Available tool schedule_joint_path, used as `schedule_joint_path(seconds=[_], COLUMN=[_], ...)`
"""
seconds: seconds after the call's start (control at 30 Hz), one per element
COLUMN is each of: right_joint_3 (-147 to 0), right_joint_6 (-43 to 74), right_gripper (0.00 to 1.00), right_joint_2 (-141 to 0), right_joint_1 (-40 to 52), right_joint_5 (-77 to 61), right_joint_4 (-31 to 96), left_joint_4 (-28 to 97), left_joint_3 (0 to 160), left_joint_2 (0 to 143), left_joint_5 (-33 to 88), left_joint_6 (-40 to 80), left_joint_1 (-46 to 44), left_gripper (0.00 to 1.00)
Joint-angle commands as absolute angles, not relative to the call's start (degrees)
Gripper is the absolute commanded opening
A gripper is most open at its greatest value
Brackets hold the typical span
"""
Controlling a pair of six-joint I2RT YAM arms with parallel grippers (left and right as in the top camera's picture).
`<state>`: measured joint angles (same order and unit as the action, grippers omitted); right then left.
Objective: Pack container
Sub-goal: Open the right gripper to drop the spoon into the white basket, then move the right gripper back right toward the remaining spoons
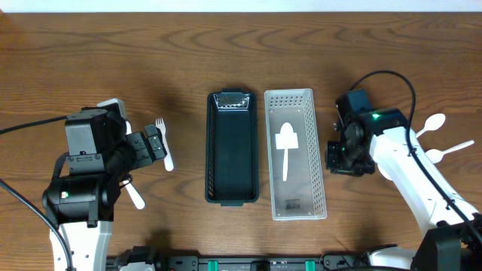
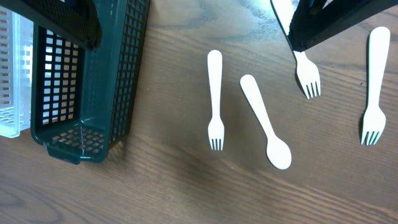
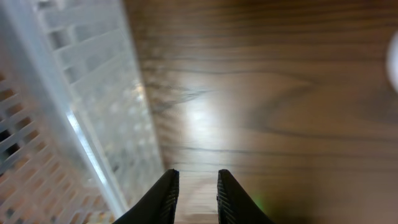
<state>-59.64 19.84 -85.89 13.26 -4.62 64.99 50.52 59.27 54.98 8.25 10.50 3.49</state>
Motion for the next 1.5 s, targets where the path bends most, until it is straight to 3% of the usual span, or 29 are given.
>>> schedule_joint_path(seconds=[0.0,0.17,0.43,0.67,0.9,1.0,1.2,1.47], right_joint_3=[-59.1,-59.1,-59.1,-59.6,-69.5,-73.8,-73.1,-65.9], right_joint_6=[14.2,11.0,12.5,16.7,18.6,16.8,4.6,-1.7], right_gripper=[0.26,0.33,0.35,0.36,0.41,0.58,0.82,0.92], right_joint_2=[-86.3,-86.4,-86.4,-86.3,-85.5,-85.5,-86.5,-87.2], right_joint_1=[13.8,14.9,16.5,15.6,8.6,3.9,-5.4,-16.2], right_joint_5=[-12.7,-17.3,-18.3,-2.8,10.5,10.5,10.5,8.6], right_joint_4=[63.6,61.0,54.6,54.4,55.1,55.9,60.3,63.8], left_joint_4=[50.5,50.5,50.5,50.5,50.5,50.6,51.2,51.2], left_joint_3=[60.2,60.2,60.2,60.2,60.2,60.2,60.2,60.2], left_joint_2=[55.0,55.0,55.0,55.0,55.0,55.0,55.0,55.0], left_joint_5=[8.4,8.4,8.4,8.4,8.4,8.4,8.4,8.3], left_joint_6=[10.2,10.2,10.2,10.2,10.2,10.2,10.2,10.2], left_joint_1=[3.5,3.5,3.5,3.5,3.5,3.5,3.5,3.5], left_gripper=[0.98,0.98,0.98,0.98,0.98,0.98,0.98,0.98])
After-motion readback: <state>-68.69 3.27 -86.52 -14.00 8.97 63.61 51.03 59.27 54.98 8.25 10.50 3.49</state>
